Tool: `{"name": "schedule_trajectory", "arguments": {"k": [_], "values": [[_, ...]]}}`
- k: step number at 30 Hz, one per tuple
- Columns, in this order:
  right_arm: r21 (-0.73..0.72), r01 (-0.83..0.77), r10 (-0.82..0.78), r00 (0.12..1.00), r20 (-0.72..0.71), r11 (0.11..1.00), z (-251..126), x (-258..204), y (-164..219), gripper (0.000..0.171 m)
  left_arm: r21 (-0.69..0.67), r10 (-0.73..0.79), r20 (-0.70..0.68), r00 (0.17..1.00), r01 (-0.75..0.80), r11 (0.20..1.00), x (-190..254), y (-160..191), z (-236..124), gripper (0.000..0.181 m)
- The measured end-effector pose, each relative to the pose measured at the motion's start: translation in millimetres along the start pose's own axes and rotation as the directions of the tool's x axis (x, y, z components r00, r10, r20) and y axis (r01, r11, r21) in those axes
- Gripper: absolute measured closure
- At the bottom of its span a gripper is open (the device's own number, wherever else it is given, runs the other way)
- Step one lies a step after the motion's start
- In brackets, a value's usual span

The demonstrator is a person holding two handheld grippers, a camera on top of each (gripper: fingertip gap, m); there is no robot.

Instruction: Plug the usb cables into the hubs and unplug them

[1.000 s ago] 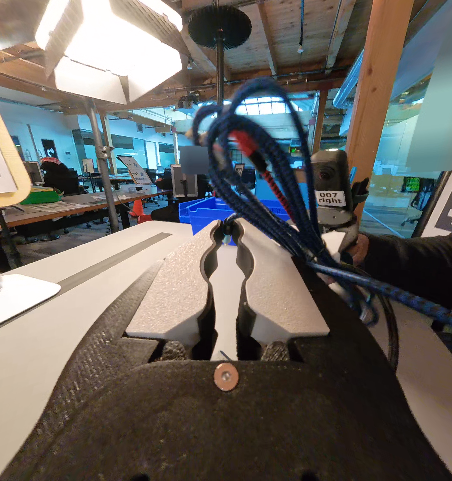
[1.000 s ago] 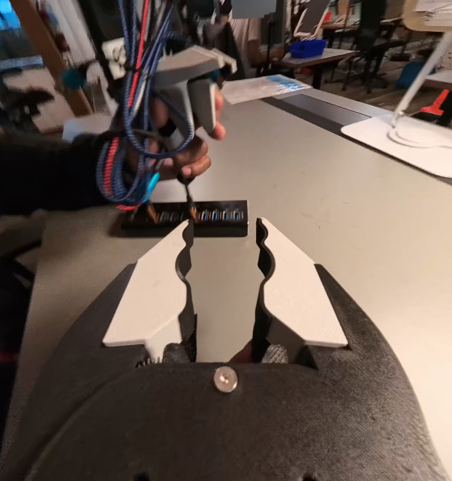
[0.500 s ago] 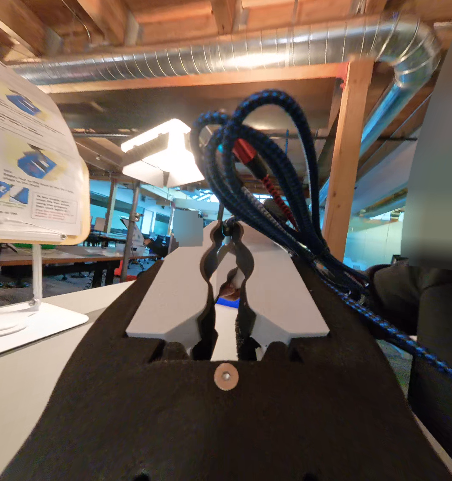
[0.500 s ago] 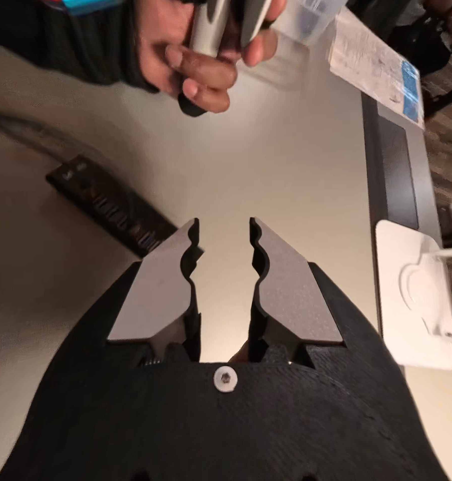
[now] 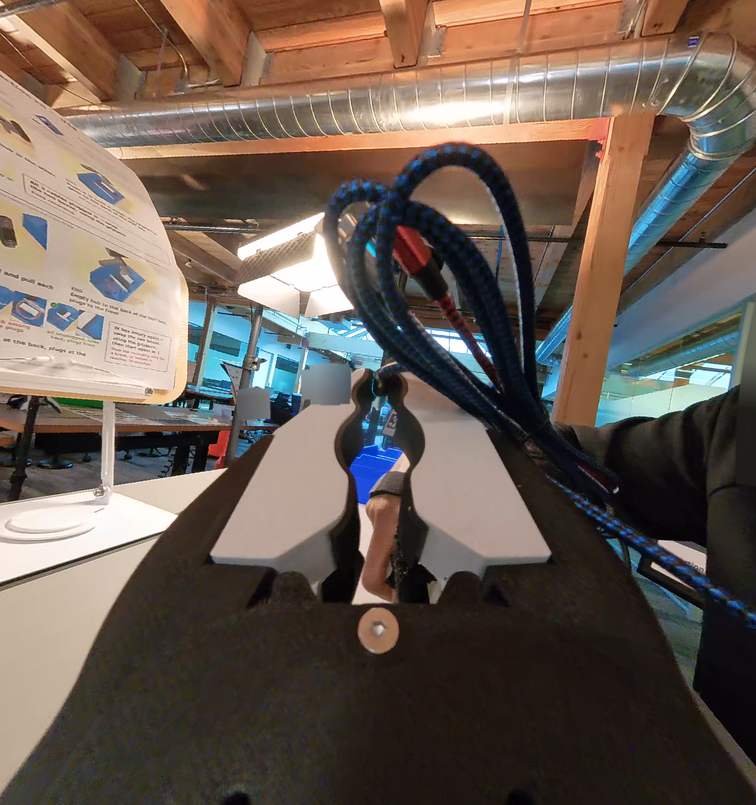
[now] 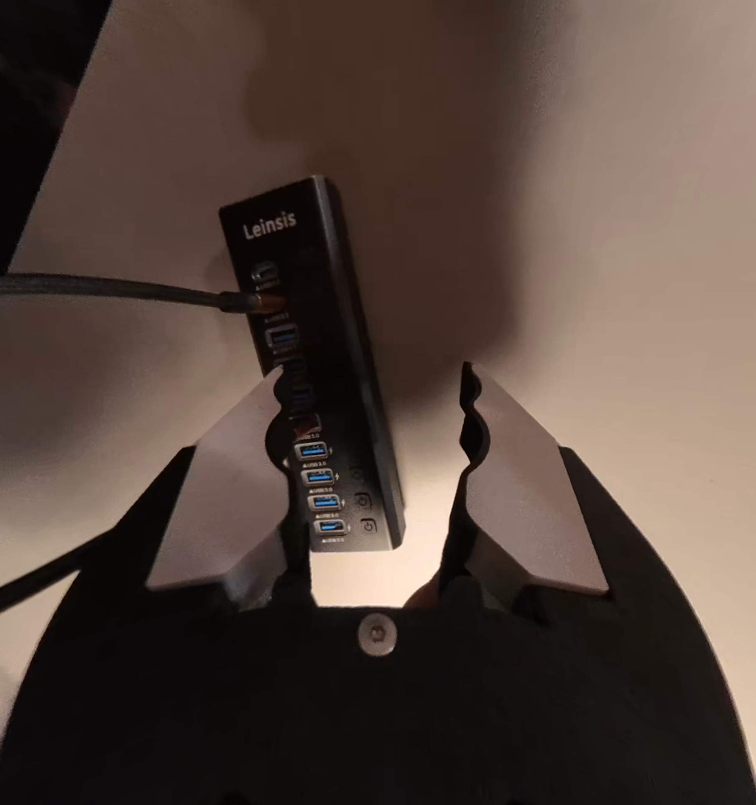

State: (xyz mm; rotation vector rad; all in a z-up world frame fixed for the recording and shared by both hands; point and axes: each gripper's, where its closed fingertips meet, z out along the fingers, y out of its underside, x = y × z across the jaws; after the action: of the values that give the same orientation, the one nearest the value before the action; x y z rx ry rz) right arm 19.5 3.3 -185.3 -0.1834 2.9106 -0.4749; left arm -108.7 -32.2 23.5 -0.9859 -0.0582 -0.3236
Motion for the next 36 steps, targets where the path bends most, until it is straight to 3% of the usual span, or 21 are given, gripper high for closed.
{"name": "schedule_trajectory", "arguments": {"k": [7,13,15,17,22,25,30,32,36], "values": [[0.026,-0.009,0.014,0.98,-0.196,1.0,-2.5,-37.4,2.6,0.1,-0.028,-0.015,0.007,1.0,0.015,0.999,-1.4,9.8,2.9,0.173],[0.173,-0.171,0.225,0.903,-0.365,0.97,-15.3,-52.8,14.6,0.101,-0.073,-0.013,-0.002,1.0,0.012,0.997,1.5,23.8,8.4,0.173],[0.275,-0.301,0.373,0.888,-0.268,0.913,-19.8,-57.4,13.3,0.1,-0.09,-0.011,-0.002,1.0,0.011,0.996,2.2,29.6,10.0,0.173],[0.286,-0.394,0.448,0.88,-0.156,0.873,-14.1,-67.1,13.5,0.1,-0.103,-0.012,0.003,1.0,0.012,0.995,1.8,34.8,10.7,0.173],[0.148,-0.451,0.469,0.874,-0.123,0.88,6.1,-78.8,19.4,0.097,-0.123,-0.012,0.004,1.0,0.012,0.992,3.8,42.5,12.4,0.173],[0.13,-0.434,0.448,0.888,-0.108,0.891,12.0,-88.0,7.7,0.113,-0.132,-0.006,0.005,1.0,0.006,0.991,4.1,44.0,12.8,0.173],[0.115,-0.414,0.43,0.866,-0.254,0.903,10.7,-86.3,6.8,0.113,-0.112,-0.016,0.0,1.0,0.016,0.994,4.1,38.4,11.3,0.173],[0.09,-0.398,0.399,0.827,-0.395,0.913,3.8,-76.2,13.3,0.114,-0.109,-0.018,-0.003,1.0,0.017,0.994,4.5,37.4,11.5,0.173],[-0.223,-0.374,0.085,0.654,-0.752,0.9,-26.6,-45.4,60.7,0.116,-0.111,-0.019,-0.01,1.0,0.018,0.994,6.0,38.3,12.4,0.173]]}}
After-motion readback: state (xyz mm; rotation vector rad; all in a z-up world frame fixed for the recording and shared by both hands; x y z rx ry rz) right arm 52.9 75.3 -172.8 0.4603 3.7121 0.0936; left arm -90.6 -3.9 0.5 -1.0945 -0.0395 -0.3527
